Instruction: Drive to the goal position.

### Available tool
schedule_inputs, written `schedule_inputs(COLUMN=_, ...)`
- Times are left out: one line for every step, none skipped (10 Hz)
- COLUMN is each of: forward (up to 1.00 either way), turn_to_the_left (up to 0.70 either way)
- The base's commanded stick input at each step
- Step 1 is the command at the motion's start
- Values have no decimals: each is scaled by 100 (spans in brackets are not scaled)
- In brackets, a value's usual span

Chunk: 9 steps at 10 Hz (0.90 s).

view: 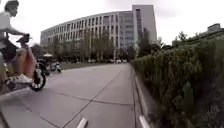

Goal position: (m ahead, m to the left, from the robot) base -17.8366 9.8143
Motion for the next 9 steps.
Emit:
schedule_inputs(forward=0, turn_to_the_left=70)
schedule_inputs(forward=0, turn_to_the_left=70)
schedule_inputs(forward=0, turn_to_the_left=70)
schedule_inputs(forward=0, turn_to_the_left=70)
schedule_inputs(forward=0, turn_to_the_left=70)
schedule_inputs(forward=0, turn_to_the_left=70)
schedule_inputs(forward=0, turn_to_the_left=70)
schedule_inputs(forward=0, turn_to_the_left=70)
schedule_inputs(forward=0, turn_to_the_left=70)
